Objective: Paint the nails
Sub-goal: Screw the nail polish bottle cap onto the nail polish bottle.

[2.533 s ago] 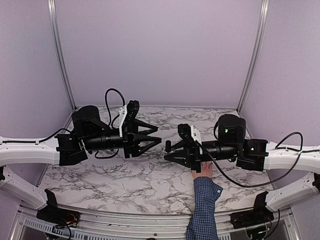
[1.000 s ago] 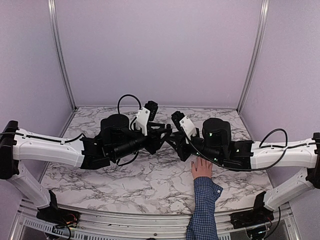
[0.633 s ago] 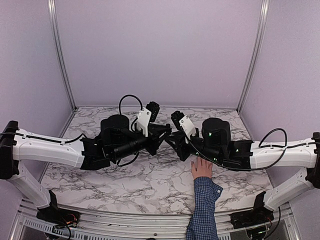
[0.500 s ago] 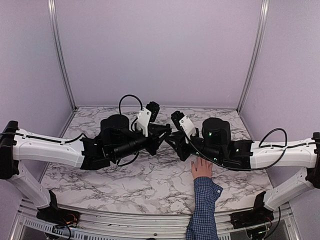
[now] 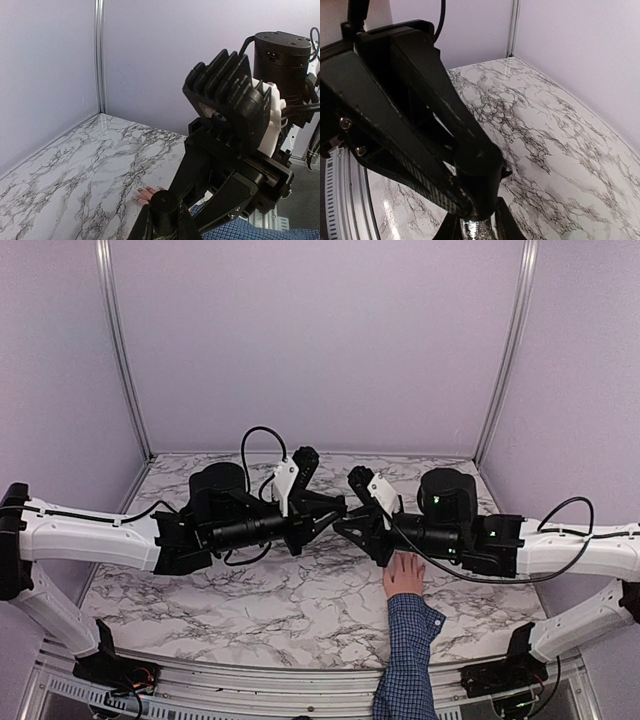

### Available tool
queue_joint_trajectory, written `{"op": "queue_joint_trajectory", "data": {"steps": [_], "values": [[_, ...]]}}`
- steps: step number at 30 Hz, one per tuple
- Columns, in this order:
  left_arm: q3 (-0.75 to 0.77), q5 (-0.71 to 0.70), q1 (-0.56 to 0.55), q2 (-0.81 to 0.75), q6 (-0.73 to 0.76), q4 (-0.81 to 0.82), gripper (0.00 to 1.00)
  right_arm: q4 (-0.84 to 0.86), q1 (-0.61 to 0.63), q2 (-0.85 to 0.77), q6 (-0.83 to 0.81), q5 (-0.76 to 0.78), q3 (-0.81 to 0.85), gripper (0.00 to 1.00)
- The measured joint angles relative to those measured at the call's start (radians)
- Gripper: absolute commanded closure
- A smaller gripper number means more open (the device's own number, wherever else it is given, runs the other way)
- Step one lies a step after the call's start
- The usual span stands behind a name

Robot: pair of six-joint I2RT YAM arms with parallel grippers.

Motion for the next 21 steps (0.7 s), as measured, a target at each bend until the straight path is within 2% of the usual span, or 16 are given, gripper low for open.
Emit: {"op": "queue_joint_trajectory", "data": {"steps": [21], "values": [[-0.042,0.513,0.009,-0.047,0.041,0.003,1.0,-0.151,-0.024,-0.048,-0.112,-0.581,0.017,1.0]]}}
